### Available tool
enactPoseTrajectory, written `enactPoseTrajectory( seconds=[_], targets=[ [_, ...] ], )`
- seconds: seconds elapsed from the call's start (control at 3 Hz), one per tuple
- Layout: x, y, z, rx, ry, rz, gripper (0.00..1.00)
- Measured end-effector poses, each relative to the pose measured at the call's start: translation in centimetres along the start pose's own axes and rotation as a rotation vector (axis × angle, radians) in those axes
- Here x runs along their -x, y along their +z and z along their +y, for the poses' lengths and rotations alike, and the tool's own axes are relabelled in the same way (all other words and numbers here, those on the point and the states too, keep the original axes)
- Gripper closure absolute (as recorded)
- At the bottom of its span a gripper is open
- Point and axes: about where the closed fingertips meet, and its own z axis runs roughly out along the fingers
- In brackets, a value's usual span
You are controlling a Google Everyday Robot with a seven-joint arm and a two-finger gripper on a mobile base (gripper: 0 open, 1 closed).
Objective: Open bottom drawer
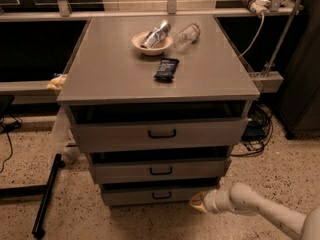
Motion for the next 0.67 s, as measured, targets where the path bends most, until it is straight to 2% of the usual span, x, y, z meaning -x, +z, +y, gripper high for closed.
enactPoseTrajectory(
  seconds=[0.33,0.67],
  targets=[
    [-0.1,0.0,0.3,0.001,-0.012,0.011,1.00],
    [-1.8,0.8,0.2,-0.013,-0.043,0.031,0.81]
  ],
)
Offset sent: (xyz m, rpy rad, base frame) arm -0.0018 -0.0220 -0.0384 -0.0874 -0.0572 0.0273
